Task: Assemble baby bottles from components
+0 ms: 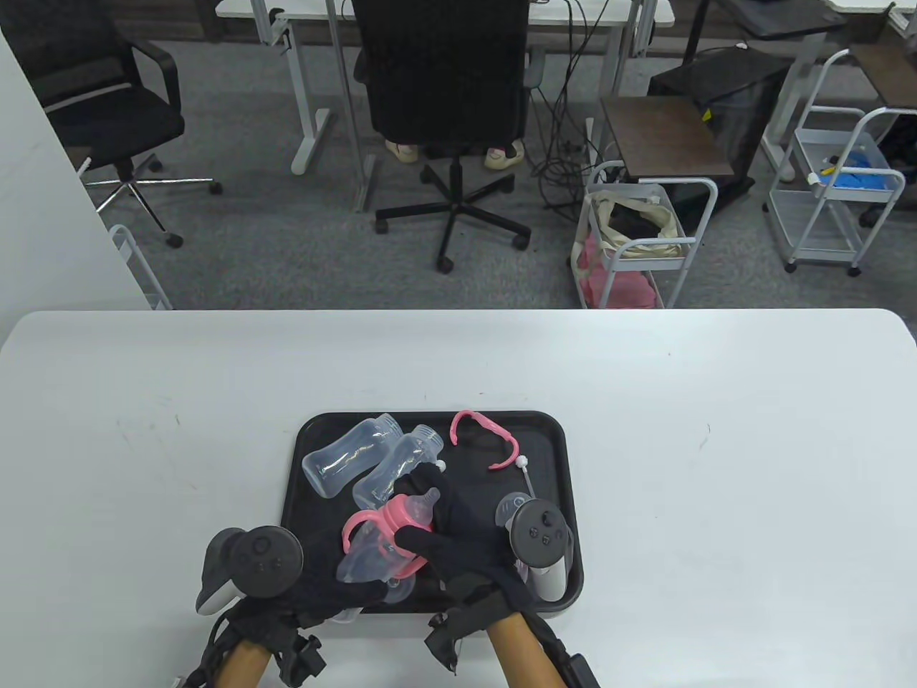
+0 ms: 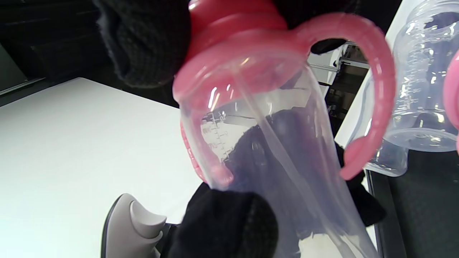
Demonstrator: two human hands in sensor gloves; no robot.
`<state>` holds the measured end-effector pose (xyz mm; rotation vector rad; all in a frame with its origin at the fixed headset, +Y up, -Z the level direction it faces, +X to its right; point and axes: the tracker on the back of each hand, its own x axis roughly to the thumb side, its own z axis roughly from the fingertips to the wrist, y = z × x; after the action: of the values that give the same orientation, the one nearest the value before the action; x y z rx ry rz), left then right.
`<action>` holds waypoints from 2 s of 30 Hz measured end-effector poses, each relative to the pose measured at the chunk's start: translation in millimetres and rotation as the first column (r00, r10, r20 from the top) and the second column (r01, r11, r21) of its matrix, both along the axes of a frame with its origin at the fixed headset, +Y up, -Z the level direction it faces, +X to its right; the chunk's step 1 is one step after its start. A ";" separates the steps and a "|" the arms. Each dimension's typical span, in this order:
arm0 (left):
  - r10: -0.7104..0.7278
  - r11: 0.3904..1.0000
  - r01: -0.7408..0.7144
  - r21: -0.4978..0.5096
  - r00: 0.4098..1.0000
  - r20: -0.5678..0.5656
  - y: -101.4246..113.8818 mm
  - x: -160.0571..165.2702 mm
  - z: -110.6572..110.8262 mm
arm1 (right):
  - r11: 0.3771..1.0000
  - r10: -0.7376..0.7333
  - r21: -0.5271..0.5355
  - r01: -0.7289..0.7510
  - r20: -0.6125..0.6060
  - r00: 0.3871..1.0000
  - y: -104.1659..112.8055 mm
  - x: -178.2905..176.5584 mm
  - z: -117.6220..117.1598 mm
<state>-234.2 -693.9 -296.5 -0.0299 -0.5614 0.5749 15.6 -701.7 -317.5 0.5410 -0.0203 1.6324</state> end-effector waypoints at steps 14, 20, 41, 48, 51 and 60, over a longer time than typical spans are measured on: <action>-0.109 0.981 0.123 0.150 0.989 -0.095 -4.0 4.9 3.9 | 0.998 -0.001 -0.069 0.003 0.021 1.000 -6.3 1.1 -1.5; -0.077 0.990 0.086 0.108 0.993 -0.085 -8.6 1.6 1.0 | 0.992 -0.064 -0.109 0.057 -0.058 0.996 -6.7 8.0 -5.2; 0.036 0.998 -0.030 0.047 0.987 -0.155 -9.8 -29.2 -8.0 | 0.999 -0.010 0.040 -0.002 0.281 0.960 21.7 101.2 -2.1; 0.055 0.998 -0.047 0.045 0.979 -0.194 -9.9 -42.6 -10.8 | 0.980 0.170 0.034 -0.196 0.365 0.915 30.8 111.6 3.4; 0.070 0.997 -0.062 0.045 0.975 -0.211 -10.0 -48.9 -11.9 | 0.959 0.255 0.010 -0.283 0.399 0.881 32.0 112.3 4.3; 0.103 0.995 -0.097 0.040 0.966 -0.237 -9.6 -60.1 -14.5 | 0.779 0.596 -0.113 -0.616 0.439 0.673 21.3 91.9 -4.7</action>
<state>-294.3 -703.6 -311.0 0.0938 -0.3372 0.6584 107.5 -680.4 -322.2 0.1779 -0.2498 2.4051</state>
